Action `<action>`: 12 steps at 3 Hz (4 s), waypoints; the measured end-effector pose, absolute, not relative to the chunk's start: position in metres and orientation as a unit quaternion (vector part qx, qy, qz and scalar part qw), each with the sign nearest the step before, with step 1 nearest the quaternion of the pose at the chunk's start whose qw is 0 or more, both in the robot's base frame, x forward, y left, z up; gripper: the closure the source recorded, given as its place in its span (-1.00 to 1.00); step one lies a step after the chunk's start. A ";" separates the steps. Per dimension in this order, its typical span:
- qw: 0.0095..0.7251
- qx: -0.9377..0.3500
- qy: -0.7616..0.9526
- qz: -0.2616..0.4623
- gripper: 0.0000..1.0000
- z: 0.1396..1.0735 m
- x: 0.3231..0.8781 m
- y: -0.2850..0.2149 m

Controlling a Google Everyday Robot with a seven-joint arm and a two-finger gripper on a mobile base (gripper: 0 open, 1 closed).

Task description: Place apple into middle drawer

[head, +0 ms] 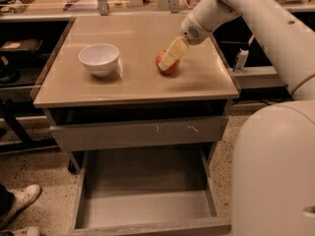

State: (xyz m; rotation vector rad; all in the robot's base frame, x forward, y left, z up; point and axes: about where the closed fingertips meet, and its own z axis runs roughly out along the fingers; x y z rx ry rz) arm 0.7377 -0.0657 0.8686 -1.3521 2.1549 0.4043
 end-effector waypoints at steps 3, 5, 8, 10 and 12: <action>0.250 -0.473 0.829 0.164 -1.00 0.838 0.746 -0.056; 0.245 -0.471 0.831 0.167 -0.63 0.833 0.746 -0.055; 0.245 -0.471 0.831 0.167 0.77 0.833 0.746 -0.055; 0.298 -0.409 0.853 0.126 1.00 0.876 0.702 -0.093; 0.311 -0.306 0.895 0.092 1.00 0.911 0.581 -0.133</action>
Offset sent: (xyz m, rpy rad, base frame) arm 0.0069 0.0027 -0.0279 0.0037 0.0919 -0.0887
